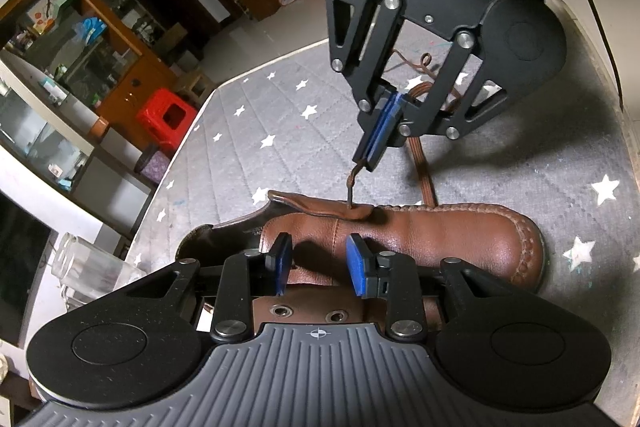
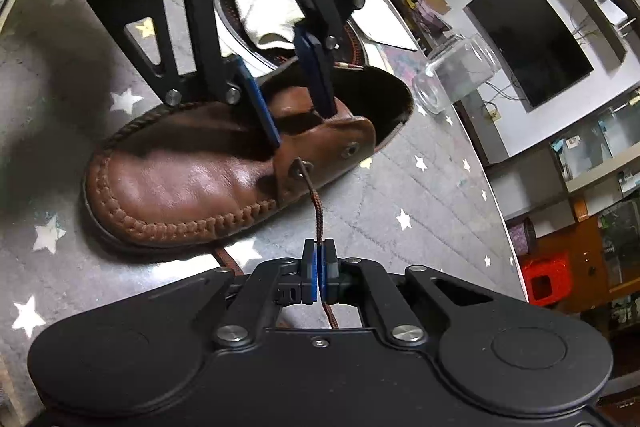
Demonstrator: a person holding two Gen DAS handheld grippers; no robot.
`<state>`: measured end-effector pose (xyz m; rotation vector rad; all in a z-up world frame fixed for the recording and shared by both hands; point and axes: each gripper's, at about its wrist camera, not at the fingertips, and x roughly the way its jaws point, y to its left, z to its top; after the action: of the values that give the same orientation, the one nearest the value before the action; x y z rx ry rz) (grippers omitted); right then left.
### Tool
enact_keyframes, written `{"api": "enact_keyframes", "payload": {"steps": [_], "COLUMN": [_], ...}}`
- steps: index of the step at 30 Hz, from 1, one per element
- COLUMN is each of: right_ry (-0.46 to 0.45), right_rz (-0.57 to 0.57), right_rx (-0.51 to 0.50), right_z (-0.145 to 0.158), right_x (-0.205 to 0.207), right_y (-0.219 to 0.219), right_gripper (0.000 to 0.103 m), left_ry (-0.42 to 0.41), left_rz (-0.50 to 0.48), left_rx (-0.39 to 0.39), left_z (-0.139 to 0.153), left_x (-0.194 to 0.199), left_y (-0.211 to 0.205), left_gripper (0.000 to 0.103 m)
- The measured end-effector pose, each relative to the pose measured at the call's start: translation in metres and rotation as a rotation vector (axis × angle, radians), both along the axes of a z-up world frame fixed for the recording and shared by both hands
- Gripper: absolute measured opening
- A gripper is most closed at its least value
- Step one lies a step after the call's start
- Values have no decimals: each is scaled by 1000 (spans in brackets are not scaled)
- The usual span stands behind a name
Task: Lace up shoes with both hands
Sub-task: 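Pull the lace tip through the eyelet with the right gripper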
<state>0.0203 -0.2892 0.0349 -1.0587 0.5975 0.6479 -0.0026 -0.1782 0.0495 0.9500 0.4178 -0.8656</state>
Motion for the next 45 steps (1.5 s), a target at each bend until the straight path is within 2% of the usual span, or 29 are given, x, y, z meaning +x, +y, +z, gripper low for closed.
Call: {"api": "enact_keyframes", "payload": {"steps": [22, 29, 35, 45], "right_ry": [-26, -11, 4, 21], "right_rz": [27, 51, 38, 51], "right_rx": [-88, -35, 3, 30], "right_z": [-4, 7, 10, 8], "right_x": [-3, -12, -11, -10], "right_y": [17, 22, 22, 17], "right_gripper": [2, 2, 2, 2], "left_ry": [-2, -17, -22, -15], "left_rz": [-6, -13, -33, -70], "left_rx": [-17, -17, -8, 2], "left_z": [4, 7, 7, -1], "left_x": [-3, -7, -13, -9], "left_y": [3, 2, 0, -15], "left_gripper": [32, 32, 25, 7]}}
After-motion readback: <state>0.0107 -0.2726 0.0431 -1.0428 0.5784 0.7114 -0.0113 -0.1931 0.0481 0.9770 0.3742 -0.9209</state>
